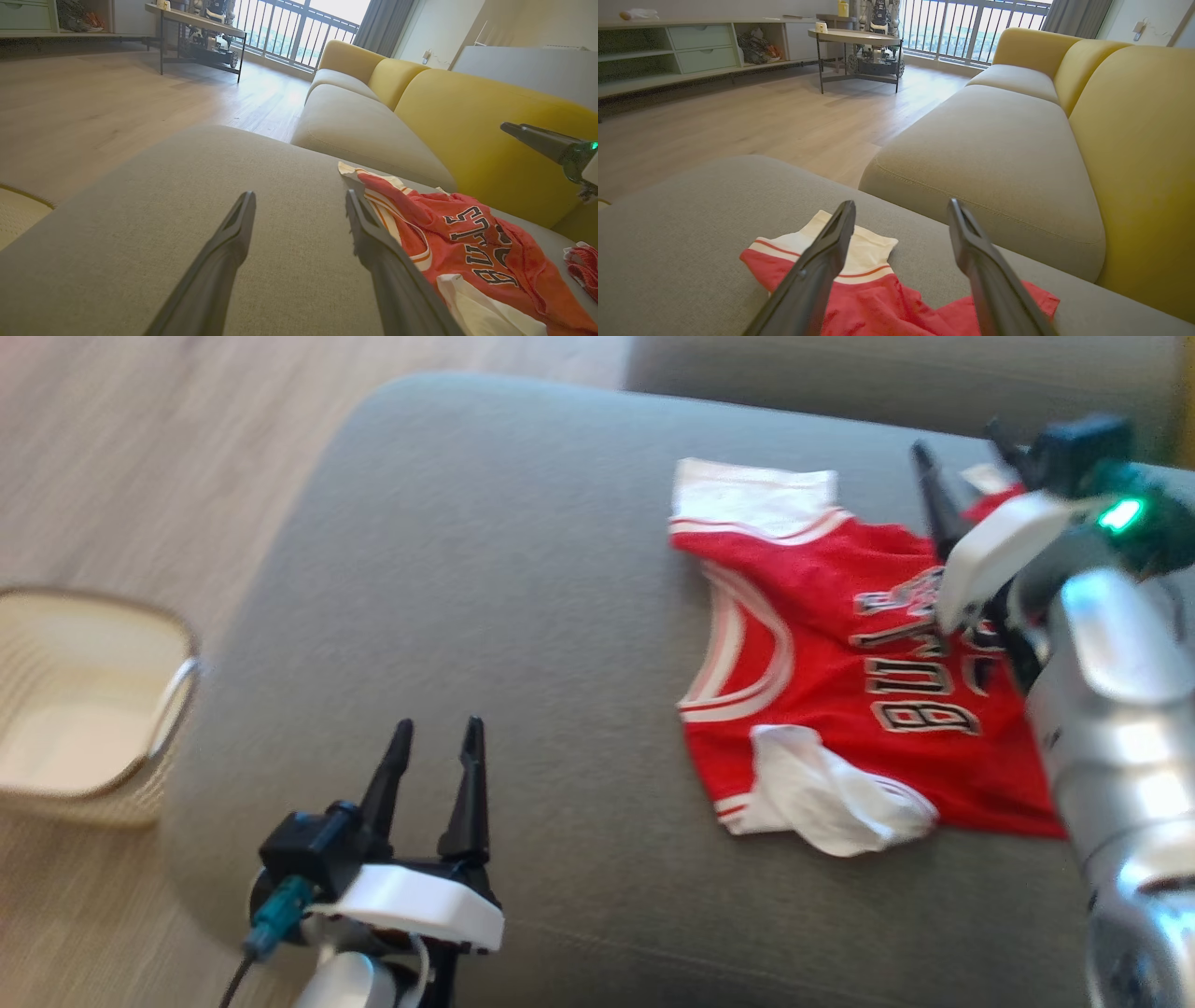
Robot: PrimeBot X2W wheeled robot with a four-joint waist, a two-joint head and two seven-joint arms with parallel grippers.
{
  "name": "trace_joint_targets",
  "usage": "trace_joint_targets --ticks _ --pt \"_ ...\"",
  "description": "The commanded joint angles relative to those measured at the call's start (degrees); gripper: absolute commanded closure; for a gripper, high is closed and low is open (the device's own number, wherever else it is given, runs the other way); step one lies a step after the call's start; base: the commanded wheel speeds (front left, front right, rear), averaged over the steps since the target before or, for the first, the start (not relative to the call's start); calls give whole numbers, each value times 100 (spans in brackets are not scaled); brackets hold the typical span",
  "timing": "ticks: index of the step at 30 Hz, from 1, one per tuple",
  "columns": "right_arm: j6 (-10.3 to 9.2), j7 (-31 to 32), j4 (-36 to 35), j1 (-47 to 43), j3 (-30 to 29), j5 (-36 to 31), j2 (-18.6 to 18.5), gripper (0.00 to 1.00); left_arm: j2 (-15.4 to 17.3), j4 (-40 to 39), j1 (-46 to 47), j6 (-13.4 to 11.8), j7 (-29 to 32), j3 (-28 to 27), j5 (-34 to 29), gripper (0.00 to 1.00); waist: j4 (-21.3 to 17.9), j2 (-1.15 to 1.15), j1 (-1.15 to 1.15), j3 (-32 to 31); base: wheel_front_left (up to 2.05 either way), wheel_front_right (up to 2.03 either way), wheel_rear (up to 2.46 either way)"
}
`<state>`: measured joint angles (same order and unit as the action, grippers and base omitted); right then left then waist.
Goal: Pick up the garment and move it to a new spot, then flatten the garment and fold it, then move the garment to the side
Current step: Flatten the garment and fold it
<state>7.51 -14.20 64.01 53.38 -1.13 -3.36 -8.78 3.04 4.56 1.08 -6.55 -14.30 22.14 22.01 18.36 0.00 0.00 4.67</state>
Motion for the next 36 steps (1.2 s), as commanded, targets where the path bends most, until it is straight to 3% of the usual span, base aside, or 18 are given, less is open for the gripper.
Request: trace_joint_targets --ticks 1,11,19,25,36 --pt "-2 -72 -421 -109 132 162 126 0 -16 -200 154 32 -70 -267 -75 0 -518 0 0 -314 0 0 0" --pt "-2 -78 -2996 -2431 351 814 195 0 -16 -191 -66 140 -70 -639 -88 0 -1240 0 0 -765 0 0 0" --pt "-2 -19 -4783 -4420 -21 814 417 0 -16 -219 -273 180 -70 -753 -52 0 -1567 0 0 -853 0 0 0" --pt "-2 101 -5417 -5056 -204 810 569 0 -16 -72 -318 189 -70 -752 -67 0 -1744 0 0 -821 0 0 0" --pt "-2 312 -5889 -5025 -115 825 589 0 -16 236 -132 255 -70 -575 1 0 -2100 0 0 -608 0 0 0"
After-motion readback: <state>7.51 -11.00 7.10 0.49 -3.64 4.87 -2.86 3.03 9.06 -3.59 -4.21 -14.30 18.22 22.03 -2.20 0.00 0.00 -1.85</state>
